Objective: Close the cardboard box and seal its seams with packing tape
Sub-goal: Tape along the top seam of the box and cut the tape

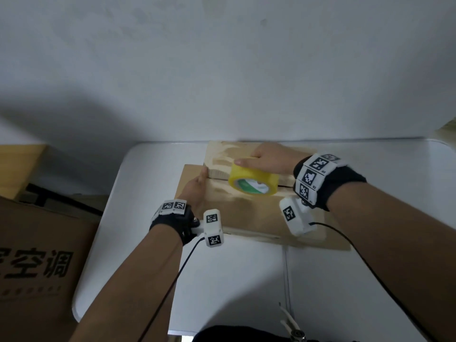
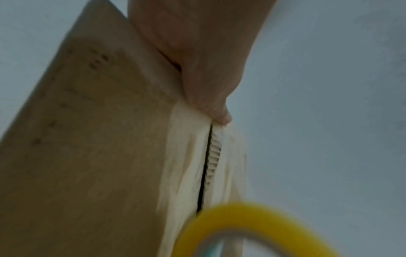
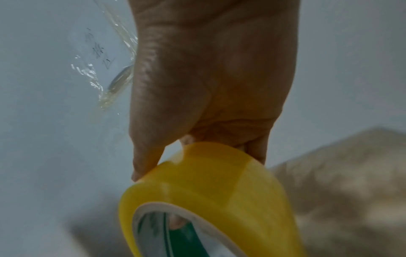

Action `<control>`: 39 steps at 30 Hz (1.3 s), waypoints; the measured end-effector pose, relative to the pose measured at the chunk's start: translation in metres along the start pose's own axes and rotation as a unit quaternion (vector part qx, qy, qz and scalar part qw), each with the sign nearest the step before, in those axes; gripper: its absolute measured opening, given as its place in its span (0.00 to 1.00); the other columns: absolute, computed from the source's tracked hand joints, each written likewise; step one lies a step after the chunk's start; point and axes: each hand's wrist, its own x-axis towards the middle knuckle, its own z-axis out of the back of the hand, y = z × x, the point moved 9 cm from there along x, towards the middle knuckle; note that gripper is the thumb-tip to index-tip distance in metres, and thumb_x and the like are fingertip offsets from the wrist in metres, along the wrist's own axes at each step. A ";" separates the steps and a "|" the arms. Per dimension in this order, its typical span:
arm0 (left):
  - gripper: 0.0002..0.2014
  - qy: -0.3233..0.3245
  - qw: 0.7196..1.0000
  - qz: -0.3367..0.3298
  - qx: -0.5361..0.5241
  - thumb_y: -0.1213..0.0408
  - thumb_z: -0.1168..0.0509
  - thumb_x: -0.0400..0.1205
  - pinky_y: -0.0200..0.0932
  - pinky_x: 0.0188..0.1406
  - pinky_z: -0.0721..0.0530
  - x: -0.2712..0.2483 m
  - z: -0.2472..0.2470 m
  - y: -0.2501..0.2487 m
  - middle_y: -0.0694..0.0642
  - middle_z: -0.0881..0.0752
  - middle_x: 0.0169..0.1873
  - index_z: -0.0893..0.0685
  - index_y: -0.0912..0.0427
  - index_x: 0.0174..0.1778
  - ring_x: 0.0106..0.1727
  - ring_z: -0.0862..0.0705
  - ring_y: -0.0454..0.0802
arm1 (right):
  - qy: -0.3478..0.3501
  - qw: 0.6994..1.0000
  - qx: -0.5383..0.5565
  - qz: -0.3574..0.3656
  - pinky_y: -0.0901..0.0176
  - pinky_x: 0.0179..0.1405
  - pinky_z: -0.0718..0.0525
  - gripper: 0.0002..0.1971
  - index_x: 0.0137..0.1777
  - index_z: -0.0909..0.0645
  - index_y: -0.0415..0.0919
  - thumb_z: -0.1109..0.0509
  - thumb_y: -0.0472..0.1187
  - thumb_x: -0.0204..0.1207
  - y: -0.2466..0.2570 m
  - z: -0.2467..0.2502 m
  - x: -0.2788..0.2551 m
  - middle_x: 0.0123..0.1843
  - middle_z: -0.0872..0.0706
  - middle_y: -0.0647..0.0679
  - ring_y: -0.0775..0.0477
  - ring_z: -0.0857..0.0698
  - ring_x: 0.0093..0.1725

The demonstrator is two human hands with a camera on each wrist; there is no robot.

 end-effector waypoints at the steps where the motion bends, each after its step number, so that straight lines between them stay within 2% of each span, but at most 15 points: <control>1: 0.45 -0.007 1.000 -0.001 0.000 0.17 0.49 0.65 0.58 0.65 0.18 0.000 0.001 -0.001 0.54 0.09 0.51 0.12 0.51 0.55 0.55 0.11 0.54 | 0.003 1.000 -0.007 -0.008 0.61 0.30 0.35 0.28 0.29 0.27 0.46 0.44 0.69 0.78 -0.009 0.005 -0.005 0.30 0.25 0.52 0.53 0.26 0.31; 3: 0.42 -0.023 0.999 0.001 0.023 0.21 0.51 0.70 0.56 0.64 0.18 -0.012 0.000 -0.010 0.55 0.09 0.49 0.12 0.54 0.55 0.53 0.11 0.54 | 0.010 1.000 -0.013 -0.018 0.61 0.31 0.34 0.27 0.28 0.28 0.48 0.45 0.67 0.80 -0.023 0.009 -0.011 0.31 0.26 0.54 0.55 0.27 0.32; 7: 0.38 -0.057 0.996 -0.011 0.073 0.29 0.54 0.80 0.54 0.64 0.19 -0.028 0.003 -0.028 0.59 0.11 0.51 0.13 0.59 0.56 0.54 0.14 0.58 | -0.024 0.999 -0.023 0.013 0.54 0.37 0.28 0.28 0.38 0.19 0.37 0.40 0.64 0.78 -0.026 0.006 -0.017 0.38 0.18 0.45 0.45 0.20 0.38; 10: 0.42 -0.059 0.996 -0.004 0.072 0.23 0.53 0.73 0.56 0.64 0.18 -0.023 0.006 -0.021 0.58 0.11 0.52 0.12 0.56 0.55 0.54 0.13 0.58 | -0.055 0.998 -0.007 0.016 0.56 0.33 0.31 0.24 0.31 0.25 0.44 0.38 0.65 0.77 -0.026 0.001 -0.020 0.34 0.23 0.50 0.48 0.24 0.36; 13: 0.35 -0.062 0.989 -0.027 0.130 0.34 0.55 0.83 0.46 0.60 0.23 -0.029 0.004 -0.032 0.56 0.14 0.56 0.17 0.58 0.63 0.57 0.17 0.56 | -0.070 0.997 0.011 0.020 0.55 0.32 0.33 0.27 0.28 0.28 0.41 0.35 0.65 0.75 -0.024 0.000 -0.017 0.30 0.26 0.47 0.47 0.26 0.31; 16: 0.24 -0.154 0.963 -0.097 0.200 0.46 0.48 0.87 0.48 0.55 0.27 -0.034 0.012 -0.049 0.58 0.19 0.59 0.21 0.62 0.65 0.57 0.21 0.57 | -0.059 0.998 -0.003 0.019 0.57 0.28 0.37 0.28 0.25 0.33 0.44 0.35 0.65 0.76 -0.020 0.000 -0.015 0.28 0.29 0.49 0.50 0.29 0.28; 19: 0.17 -0.303 0.900 -0.207 0.236 0.54 0.36 0.84 0.55 0.58 0.25 -0.057 0.027 -0.084 0.61 0.21 0.58 0.20 0.63 0.60 0.58 0.22 0.58 | -0.040 0.999 -0.010 0.008 0.58 0.31 0.32 0.25 0.32 0.26 0.43 0.36 0.65 0.76 -0.020 -0.003 -0.010 0.35 0.24 0.52 0.47 0.22 0.39; 21: 0.10 -0.247 0.914 -0.237 0.217 0.58 0.37 0.84 0.48 0.47 0.24 -0.056 0.011 -0.099 0.57 0.18 0.46 0.20 0.62 0.50 0.46 0.21 0.53 | -0.040 0.999 -0.009 0.007 0.55 0.38 0.24 0.25 0.41 0.20 0.41 0.36 0.66 0.76 -0.018 -0.005 -0.006 0.43 0.18 0.50 0.43 0.18 0.48; 23: 0.09 -0.142 0.936 -0.182 0.268 0.59 0.39 0.84 0.43 0.43 0.27 -0.046 -0.016 -0.098 0.57 0.16 0.43 0.19 0.62 0.48 0.45 0.20 0.53 | -0.043 0.999 -0.017 0.012 0.53 0.46 0.19 0.27 0.49 0.17 0.39 0.36 0.65 0.75 -0.014 -0.005 -0.004 0.51 0.15 0.45 0.42 0.17 0.51; 25: 0.10 -0.081 0.934 -0.141 0.319 0.62 0.40 0.84 0.43 0.45 0.27 -0.039 -0.032 -0.094 0.62 0.14 0.47 0.18 0.64 0.50 0.50 0.18 0.58 | -0.034 0.999 -0.030 0.011 0.56 0.37 0.23 0.24 0.41 0.20 0.41 0.37 0.65 0.77 -0.012 -0.007 -0.003 0.42 0.17 0.47 0.45 0.19 0.43; 27: 0.10 -0.052 0.930 -0.134 0.338 0.63 0.41 0.84 0.44 0.43 0.27 -0.036 -0.045 -0.096 0.63 0.15 0.44 0.18 0.65 0.47 0.50 0.17 0.60 | -0.016 0.999 -0.036 0.004 0.60 0.29 0.33 0.26 0.33 0.28 0.42 0.42 0.64 0.80 -0.010 -0.008 -0.003 0.32 0.27 0.52 0.48 0.25 0.36; 29: 0.10 -0.019 0.930 -0.134 0.342 0.61 0.41 0.83 0.46 0.42 0.25 -0.033 -0.060 -0.098 0.62 0.16 0.43 0.19 0.63 0.45 0.46 0.18 0.59 | 0.013 1.000 0.001 -0.008 0.57 0.36 0.30 0.29 0.37 0.24 0.39 0.49 0.63 0.83 -0.013 -0.007 -0.002 0.35 0.23 0.49 0.44 0.22 0.43; 31: 0.08 0.011 0.929 -0.126 0.348 0.61 0.39 0.83 0.48 0.43 0.24 -0.030 -0.070 -0.096 0.61 0.16 0.44 0.20 0.61 0.46 0.46 0.19 0.57 | 0.040 0.998 0.047 -0.028 0.55 0.54 0.26 0.32 0.56 0.17 0.37 0.52 0.63 0.84 -0.023 -0.005 -0.004 0.57 0.16 0.41 0.39 0.20 0.59; 33: 0.04 0.034 0.919 -0.122 0.372 0.63 0.37 0.82 0.46 0.43 0.26 -0.028 -0.076 -0.092 0.57 0.19 0.45 0.24 0.58 0.48 0.47 0.22 0.54 | 0.059 0.992 0.098 -0.057 0.51 0.70 0.27 0.35 0.74 0.25 0.41 0.48 0.67 0.80 -0.039 -0.006 -0.008 0.75 0.24 0.42 0.39 0.23 0.71; 39: 0.15 0.031 0.936 -0.114 0.333 0.64 0.42 0.86 0.45 0.46 0.28 -0.033 -0.079 -0.089 0.65 0.18 0.60 0.26 0.66 0.67 0.59 0.20 0.61 | 0.048 0.986 0.151 -0.042 0.46 0.67 0.22 0.34 0.66 0.19 0.39 0.40 0.68 0.76 -0.052 -0.011 -0.015 0.66 0.17 0.42 0.40 0.18 0.62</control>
